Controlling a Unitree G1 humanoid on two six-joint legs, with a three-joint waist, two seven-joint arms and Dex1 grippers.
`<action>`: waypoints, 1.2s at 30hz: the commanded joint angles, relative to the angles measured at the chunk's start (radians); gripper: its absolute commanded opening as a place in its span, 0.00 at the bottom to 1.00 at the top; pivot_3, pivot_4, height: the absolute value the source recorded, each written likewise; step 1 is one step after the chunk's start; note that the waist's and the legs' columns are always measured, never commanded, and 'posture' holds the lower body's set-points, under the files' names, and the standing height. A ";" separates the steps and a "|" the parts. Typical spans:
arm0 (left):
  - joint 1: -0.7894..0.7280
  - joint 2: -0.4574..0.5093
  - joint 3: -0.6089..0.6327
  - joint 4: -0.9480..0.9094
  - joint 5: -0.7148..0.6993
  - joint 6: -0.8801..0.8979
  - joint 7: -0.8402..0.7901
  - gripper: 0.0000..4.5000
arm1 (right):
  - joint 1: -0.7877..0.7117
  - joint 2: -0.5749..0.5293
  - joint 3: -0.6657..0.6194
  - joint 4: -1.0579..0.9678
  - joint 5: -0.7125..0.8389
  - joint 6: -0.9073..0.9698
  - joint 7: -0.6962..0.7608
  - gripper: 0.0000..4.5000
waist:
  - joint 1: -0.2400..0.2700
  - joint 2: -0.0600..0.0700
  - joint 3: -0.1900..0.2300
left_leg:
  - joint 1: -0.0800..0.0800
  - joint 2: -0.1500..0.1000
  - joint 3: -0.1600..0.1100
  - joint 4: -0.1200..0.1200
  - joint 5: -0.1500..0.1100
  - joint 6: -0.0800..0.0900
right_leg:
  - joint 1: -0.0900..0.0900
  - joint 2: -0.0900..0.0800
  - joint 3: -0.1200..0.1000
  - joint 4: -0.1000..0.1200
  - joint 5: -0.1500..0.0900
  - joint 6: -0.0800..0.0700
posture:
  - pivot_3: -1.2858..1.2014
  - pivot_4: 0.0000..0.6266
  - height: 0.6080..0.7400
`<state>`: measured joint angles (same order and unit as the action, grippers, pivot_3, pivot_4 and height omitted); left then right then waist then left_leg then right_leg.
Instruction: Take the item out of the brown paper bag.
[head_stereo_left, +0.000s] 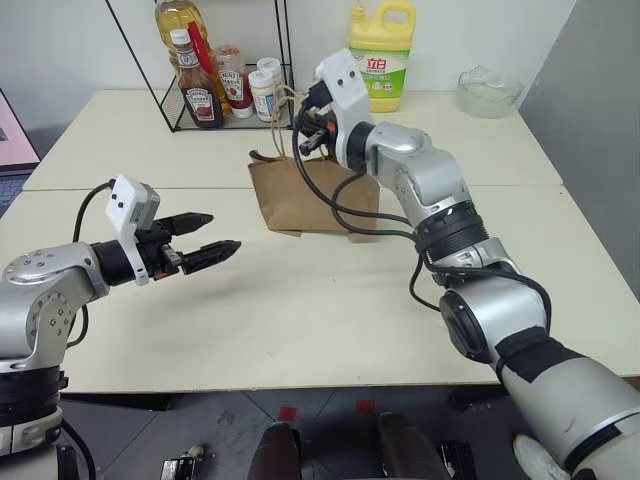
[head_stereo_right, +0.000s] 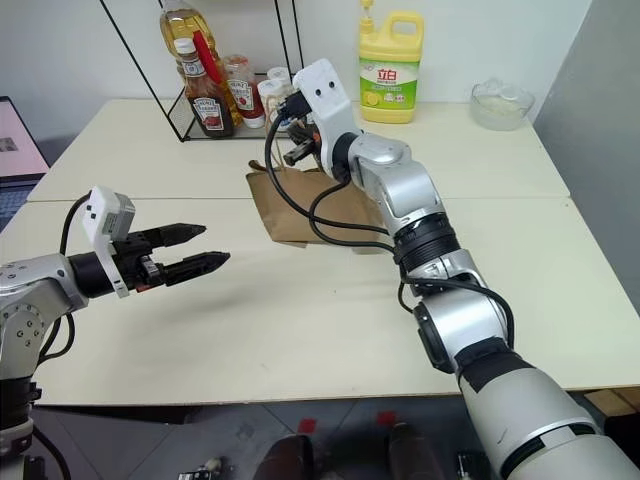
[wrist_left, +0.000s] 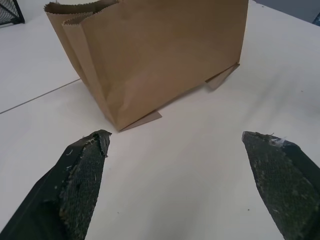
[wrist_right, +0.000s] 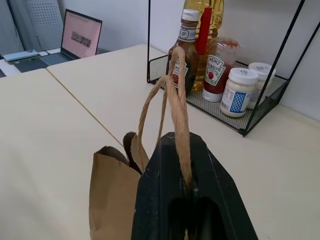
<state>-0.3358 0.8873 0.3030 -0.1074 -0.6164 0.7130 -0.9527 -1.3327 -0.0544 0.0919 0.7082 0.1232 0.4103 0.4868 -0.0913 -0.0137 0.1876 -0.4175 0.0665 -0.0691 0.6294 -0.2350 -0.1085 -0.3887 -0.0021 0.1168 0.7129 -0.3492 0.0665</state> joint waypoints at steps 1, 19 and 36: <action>-0.024 0.007 0.002 -0.028 -0.008 -0.008 0.000 1.00 | -0.043 -0.005 -0.018 0.029 -0.015 -0.069 -0.006 0.01 | 0.000 0.000 0.000 | 0.000 0.000 0.000 0.000 0.000 0.000 | 0.000 0.000 0.000 0.000 0.000 0.000 | 0.52 0.24 1.00; -0.045 -0.006 -0.030 -0.018 0.002 -0.029 -0.002 1.00 | -0.066 -0.015 -0.017 0.141 -0.060 -0.215 0.001 0.01 | -0.005 0.000 0.000 | 0.000 0.000 0.000 0.000 0.000 -0.001 | 0.000 0.000 0.000 0.000 0.000 0.000 | 0.52 0.24 1.00; -0.062 -0.018 -0.058 0.013 0.015 -0.066 -0.005 1.00 | -0.067 -0.026 0.000 0.161 -0.103 -0.286 0.024 0.01 | -0.008 0.000 0.000 | 0.000 0.000 0.000 0.000 0.001 -0.001 | 0.000 0.000 0.000 0.001 0.000 0.000 | 0.52 0.24 1.00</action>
<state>-0.3807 0.8691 0.2381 -0.0831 -0.6068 0.6672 -0.9532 -1.3549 -0.0719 0.0988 0.8856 0.0218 0.1592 0.5027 -0.0990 -0.0137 0.1876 -0.4173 0.0665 -0.0693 0.6295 -0.2343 -0.1095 -0.3886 -0.0021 0.1167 0.7135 -0.3492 0.0665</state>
